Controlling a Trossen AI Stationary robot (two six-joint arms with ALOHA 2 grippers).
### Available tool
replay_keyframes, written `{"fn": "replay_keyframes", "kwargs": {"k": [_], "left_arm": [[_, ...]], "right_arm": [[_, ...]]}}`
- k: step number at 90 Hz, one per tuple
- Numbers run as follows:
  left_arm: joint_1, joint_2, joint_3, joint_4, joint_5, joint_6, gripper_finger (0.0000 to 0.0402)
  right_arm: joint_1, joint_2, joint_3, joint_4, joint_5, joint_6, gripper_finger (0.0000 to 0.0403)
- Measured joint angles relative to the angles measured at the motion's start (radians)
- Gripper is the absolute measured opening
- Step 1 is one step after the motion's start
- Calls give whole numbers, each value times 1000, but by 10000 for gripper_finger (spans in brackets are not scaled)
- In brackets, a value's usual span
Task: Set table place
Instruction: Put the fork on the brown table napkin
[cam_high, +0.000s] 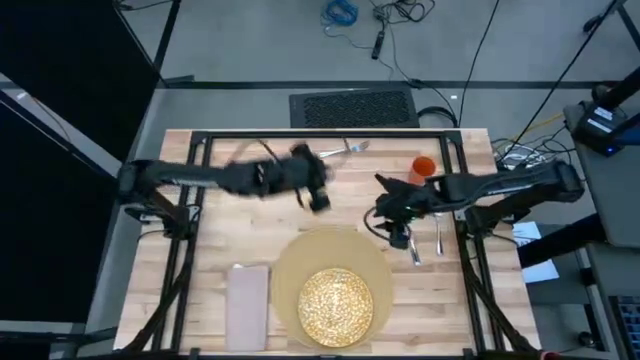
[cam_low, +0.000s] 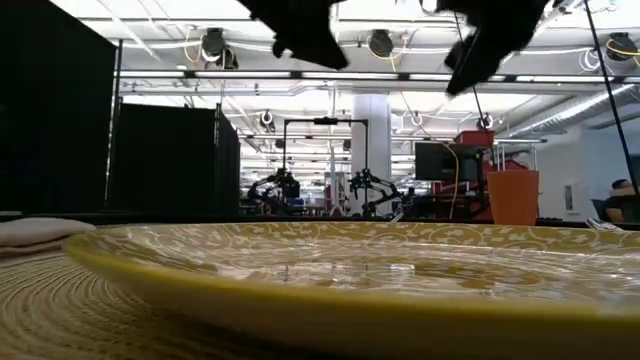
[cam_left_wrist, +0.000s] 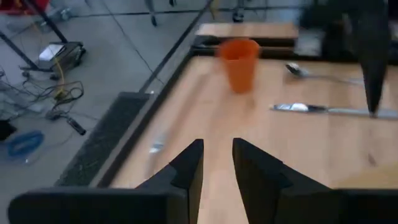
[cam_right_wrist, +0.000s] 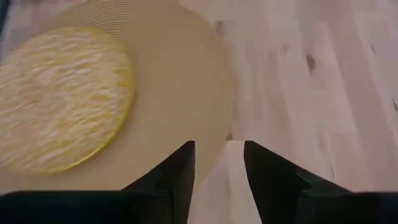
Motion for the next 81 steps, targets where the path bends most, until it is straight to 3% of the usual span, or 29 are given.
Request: {"fn": "replay_keyframes", "kwargs": {"k": [14, 29, 42, 55, 68, 81], "left_arm": [[285, 8, 131, -209, 242, -5, 74], [455, 170, 318, -351, 470, 43, 74], [474, 310, 441, -422, 541, 134, 74], [459, 450, 520, -536, 575, 211, 74], [415, 557, 550, -527, 578, 238, 74], [375, 607, 556, -439, 570, 247, 74]], "right_arm": [[-112, 34, -151, 433, -91, 17, 93], [-174, 145, -156, 602, -155, 28, 93], [-218, 213, -119, 581, -149, 7, 115], [-261, 209, -79, 453, -89, -42, 148], [-314, 161, -26, 310, -20, -95, 181], [-357, 111, -17, 231, -19, -119, 202]]}}
